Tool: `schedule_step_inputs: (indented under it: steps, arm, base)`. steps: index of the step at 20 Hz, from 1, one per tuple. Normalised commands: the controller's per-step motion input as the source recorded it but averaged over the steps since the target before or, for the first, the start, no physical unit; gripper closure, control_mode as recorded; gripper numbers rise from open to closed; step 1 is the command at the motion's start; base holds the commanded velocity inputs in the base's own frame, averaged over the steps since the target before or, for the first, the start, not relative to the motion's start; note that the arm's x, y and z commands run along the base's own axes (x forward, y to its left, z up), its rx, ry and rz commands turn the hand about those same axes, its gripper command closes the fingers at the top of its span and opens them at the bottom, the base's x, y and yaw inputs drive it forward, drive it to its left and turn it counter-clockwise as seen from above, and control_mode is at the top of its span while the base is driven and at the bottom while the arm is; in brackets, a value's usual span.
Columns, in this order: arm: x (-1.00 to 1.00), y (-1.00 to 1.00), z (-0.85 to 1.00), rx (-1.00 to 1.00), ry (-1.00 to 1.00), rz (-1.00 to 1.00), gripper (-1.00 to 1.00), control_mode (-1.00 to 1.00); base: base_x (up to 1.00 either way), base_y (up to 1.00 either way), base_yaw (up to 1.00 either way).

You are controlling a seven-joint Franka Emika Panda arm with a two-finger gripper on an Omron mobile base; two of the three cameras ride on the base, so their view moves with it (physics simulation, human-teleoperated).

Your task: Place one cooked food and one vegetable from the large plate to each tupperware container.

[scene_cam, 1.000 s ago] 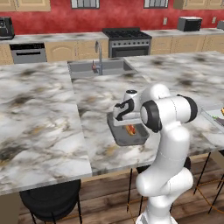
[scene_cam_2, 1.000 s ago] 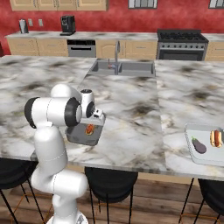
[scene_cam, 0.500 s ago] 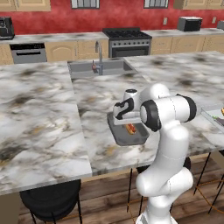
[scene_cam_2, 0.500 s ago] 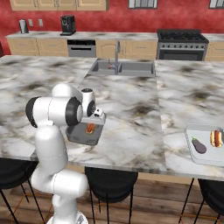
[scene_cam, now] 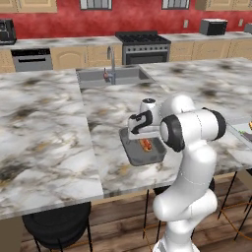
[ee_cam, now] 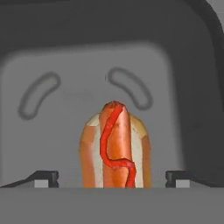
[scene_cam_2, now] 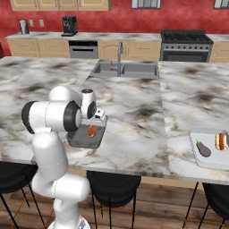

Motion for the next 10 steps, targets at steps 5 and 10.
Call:
schedule_step_inputs:
  steps: [5, 10]
  arm:
    - [-0.65, 0.04, 0.60, 0.00, -0.17, 0.00, -1.00, -1.00]
    - [-0.79, 0.00, 0.59, 0.00, -0.09, -0.04, -1.00, -1.00]
  base:
    - [0.00, 0.00, 0.00]
    - [0.00, 0.00, 0.00]
